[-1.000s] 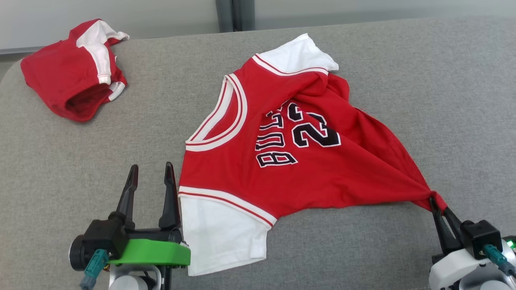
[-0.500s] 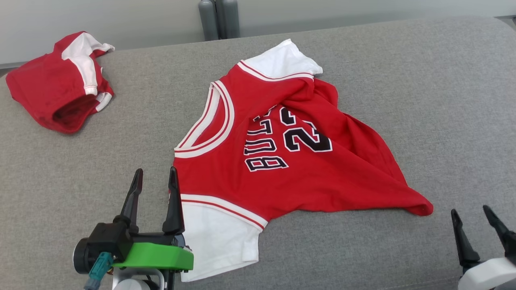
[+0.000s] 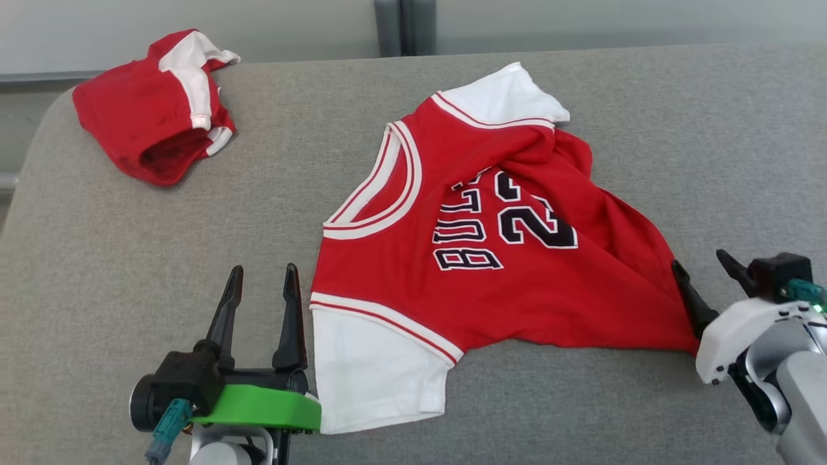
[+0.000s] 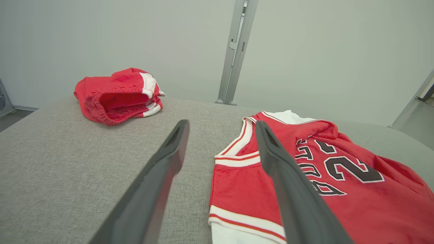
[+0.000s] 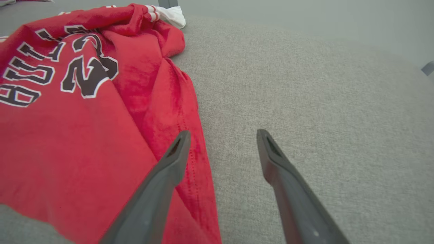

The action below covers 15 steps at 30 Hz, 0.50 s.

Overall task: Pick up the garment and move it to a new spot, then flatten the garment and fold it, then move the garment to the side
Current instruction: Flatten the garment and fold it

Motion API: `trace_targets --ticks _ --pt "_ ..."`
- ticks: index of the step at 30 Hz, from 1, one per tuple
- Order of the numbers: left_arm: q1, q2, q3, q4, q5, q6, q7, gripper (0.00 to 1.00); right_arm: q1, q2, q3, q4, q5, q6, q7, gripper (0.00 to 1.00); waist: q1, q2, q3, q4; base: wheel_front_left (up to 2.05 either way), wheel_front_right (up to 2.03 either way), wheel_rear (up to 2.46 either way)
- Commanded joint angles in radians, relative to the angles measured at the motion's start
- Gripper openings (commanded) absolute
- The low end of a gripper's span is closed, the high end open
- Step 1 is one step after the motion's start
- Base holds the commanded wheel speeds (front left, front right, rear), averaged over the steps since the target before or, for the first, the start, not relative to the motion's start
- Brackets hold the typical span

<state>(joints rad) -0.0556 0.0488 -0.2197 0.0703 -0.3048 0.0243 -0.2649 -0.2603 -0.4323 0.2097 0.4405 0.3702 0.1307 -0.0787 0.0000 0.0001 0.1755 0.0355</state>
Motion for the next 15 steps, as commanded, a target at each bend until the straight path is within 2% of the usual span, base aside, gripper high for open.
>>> trace_targets --ticks 1,11,12,13,14,15 --pt "-0.014 0.003 0.001 -0.003 -0.003 0.003 0.001 1.0 -0.038 -0.011 0.028 0.029 0.027 0.0 0.021 1.0 0.0 -0.0001 0.023 0.042 0.0 0.0 0.0" --pt "-0.037 0.003 -0.006 -0.009 -0.015 0.01 0.001 1.0 -0.236 -0.038 0.252 0.247 0.189 0.0 0.189 1.0 0.0 -0.0001 0.057 0.103 0.0 0.0 0.0" --pt "-0.038 0.003 -0.007 -0.01 -0.016 0.009 0.001 1.0 -0.247 -0.039 0.265 0.263 0.204 0.0 0.208 0.96 0.0 -0.0001 0.059 0.106 0.0 0.0 0.0" --pt "-0.038 0.003 -0.007 -0.01 -0.017 0.01 0.001 1.0 -0.259 -0.04 0.282 0.279 0.22 0.0 0.227 0.55 0.0 -0.0001 0.061 0.108 0.0 0.0 0.0" --pt "-0.039 0.003 -0.006 -0.01 -0.017 0.011 0.001 1.0 -0.271 -0.042 0.293 0.288 0.229 0.0 0.234 0.33 0.0 -0.0001 0.062 0.11 0.0 0.0 0.0" --pt "-0.04 0.003 -0.006 -0.011 -0.018 0.012 0.001 1.0 -0.285 -0.048 0.304 0.3 0.24 0.0 0.239 0.19 0.0 -0.0001 0.063 0.111 0.0 0.0 0.0"
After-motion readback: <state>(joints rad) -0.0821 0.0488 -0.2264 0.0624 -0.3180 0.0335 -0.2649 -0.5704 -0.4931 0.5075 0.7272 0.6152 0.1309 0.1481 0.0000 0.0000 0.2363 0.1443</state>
